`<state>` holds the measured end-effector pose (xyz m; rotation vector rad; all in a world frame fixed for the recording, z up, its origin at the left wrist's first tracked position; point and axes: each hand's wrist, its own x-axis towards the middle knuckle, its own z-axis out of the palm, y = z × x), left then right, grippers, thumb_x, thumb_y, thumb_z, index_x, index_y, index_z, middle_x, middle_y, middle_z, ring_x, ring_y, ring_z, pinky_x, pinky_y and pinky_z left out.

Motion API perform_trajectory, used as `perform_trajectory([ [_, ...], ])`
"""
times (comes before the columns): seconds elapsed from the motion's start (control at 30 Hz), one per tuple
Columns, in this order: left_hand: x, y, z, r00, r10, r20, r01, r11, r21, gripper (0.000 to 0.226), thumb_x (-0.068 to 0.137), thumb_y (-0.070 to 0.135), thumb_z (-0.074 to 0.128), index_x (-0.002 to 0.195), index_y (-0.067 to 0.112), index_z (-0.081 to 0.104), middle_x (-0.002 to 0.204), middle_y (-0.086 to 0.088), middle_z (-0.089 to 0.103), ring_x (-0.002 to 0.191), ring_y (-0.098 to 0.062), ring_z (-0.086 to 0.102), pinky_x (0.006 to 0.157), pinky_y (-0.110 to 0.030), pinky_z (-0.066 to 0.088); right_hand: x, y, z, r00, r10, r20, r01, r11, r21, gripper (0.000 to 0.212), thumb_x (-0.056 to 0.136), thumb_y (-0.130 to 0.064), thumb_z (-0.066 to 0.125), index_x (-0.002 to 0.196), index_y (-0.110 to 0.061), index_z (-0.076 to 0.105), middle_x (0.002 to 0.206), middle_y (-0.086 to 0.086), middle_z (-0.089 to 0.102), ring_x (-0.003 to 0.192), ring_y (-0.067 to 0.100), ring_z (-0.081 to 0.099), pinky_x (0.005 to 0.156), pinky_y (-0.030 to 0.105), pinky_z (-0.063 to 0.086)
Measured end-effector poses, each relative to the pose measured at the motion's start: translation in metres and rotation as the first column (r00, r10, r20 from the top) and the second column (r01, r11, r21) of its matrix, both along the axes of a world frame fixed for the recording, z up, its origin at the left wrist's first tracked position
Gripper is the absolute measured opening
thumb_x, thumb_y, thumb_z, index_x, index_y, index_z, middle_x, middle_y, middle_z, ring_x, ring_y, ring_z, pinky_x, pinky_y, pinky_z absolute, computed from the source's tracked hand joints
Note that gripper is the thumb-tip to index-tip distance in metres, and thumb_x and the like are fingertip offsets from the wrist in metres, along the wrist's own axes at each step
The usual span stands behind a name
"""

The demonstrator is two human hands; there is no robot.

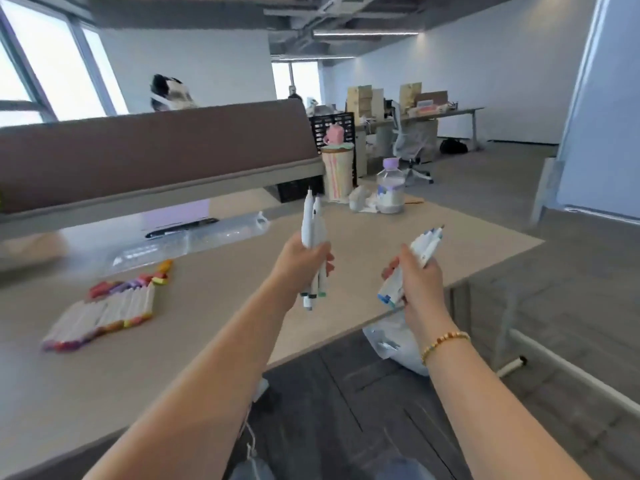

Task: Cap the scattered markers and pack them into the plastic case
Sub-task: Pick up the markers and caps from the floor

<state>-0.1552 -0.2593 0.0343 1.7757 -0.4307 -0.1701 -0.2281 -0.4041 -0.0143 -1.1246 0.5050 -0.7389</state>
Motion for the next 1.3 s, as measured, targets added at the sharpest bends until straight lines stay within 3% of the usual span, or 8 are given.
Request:
perform_trajectory([
  [0.3,0.109,0.106,-0.029,0.889,0.451,0.081,-0.448,0.893,-0.051,0.018,0.091,0.016,0.050,0.109,0.011,0.045,0.086,-0.009,0.058,0.065,-0.016,0.057,0.050,-0.023,0.043,0.138,0.129,0.014,0.979,0.159,-0.127,-0.193,0.921,-0.339,0.010,0.093,-0.021,0.051,0.090,-0.011,0.050,0.068,0.001,0.055,0.059,0.015,0.057,0.050,0.025,0.046],
  [0.5,0.141,0.114,-0.049,0.879,0.424,0.218,-0.416,0.906,-0.080,0.023,0.088,0.011,0.054,0.101,0.022,0.038,0.074,0.005,0.046,0.063,-0.013,0.047,0.053,-0.024,0.039,0.202,0.153,0.009,0.983,0.154,-0.098,-0.183,0.822,-0.540,0.014,0.093,-0.023,0.053,0.083,-0.028,0.045,0.068,0.000,0.057,0.067,0.020,0.062,0.057,0.033,0.048],
  [0.67,0.147,0.124,-0.067,0.908,0.394,0.141,-0.390,0.919,-0.052,0.026,0.087,0.013,0.058,0.105,0.020,0.041,0.077,0.007,0.047,0.065,-0.009,0.048,0.054,-0.022,0.039,0.212,0.147,-0.015,0.977,0.088,-0.193,-0.174,0.854,-0.491,0.011,0.089,-0.020,0.056,0.086,-0.014,0.046,0.078,0.012,0.058,0.062,0.024,0.051,0.060,0.034,0.044],
  [0.8,0.148,0.121,-0.067,0.945,0.313,0.093,-0.324,0.935,0.143,0.027,0.086,0.016,0.061,0.101,0.012,0.039,0.080,0.001,0.051,0.061,-0.012,0.050,0.045,-0.017,0.040,0.215,0.145,-0.021,0.930,0.150,-0.336,-0.317,0.790,-0.524,0.011,0.087,-0.020,0.058,0.091,-0.017,0.047,0.082,0.008,0.062,0.059,0.018,0.053,0.057,0.027,0.044],
  [0.9,0.144,0.119,-0.066,0.937,0.292,0.190,-0.333,0.912,0.241,0.035,0.087,0.012,0.055,0.115,0.013,0.035,0.100,-0.007,0.058,0.076,-0.024,0.052,0.060,-0.026,0.037,0.214,0.143,-0.022,0.915,0.124,-0.384,-0.339,0.754,-0.563,0.009,0.090,-0.019,0.054,0.091,-0.017,0.045,0.081,0.005,0.062,0.068,0.020,0.061,0.059,0.030,0.048],
  [1.07,0.147,0.112,-0.068,0.889,0.256,0.381,-0.447,0.668,0.595,0.074,0.091,0.014,0.043,0.149,0.017,-0.004,0.125,-0.011,0.051,0.112,-0.030,0.049,0.079,-0.035,0.040,0.208,0.130,-0.022,0.855,-0.177,-0.488,-0.358,0.480,-0.801,0.005,0.091,-0.009,0.045,0.096,-0.009,0.044,0.098,0.010,0.055,0.089,0.031,0.052,0.067,0.034,0.039],
  [1.17,0.149,0.103,-0.066,0.887,0.172,0.428,-0.457,0.450,0.767,0.065,0.095,0.019,0.038,0.149,0.016,0.002,0.140,-0.011,0.039,0.126,-0.028,0.037,0.090,-0.034,0.038,0.207,0.128,-0.024,0.800,-0.322,-0.506,-0.414,0.313,-0.855,0.018,0.093,-0.008,0.044,0.111,-0.005,0.048,0.117,0.012,0.052,0.110,0.030,0.049,0.084,0.035,0.041],
  [1.3,0.154,0.098,-0.068,0.906,0.125,0.404,-0.423,0.321,0.847,0.059,0.097,0.032,0.033,0.148,0.013,0.011,0.147,-0.010,0.031,0.131,-0.027,0.030,0.094,-0.035,0.033,0.209,0.126,-0.028,0.729,-0.436,-0.527,-0.508,0.171,-0.844,0.030,0.097,-0.025,0.044,0.122,-0.008,0.046,0.126,0.009,0.047,0.119,0.027,0.043,0.092,0.034,0.038],
])
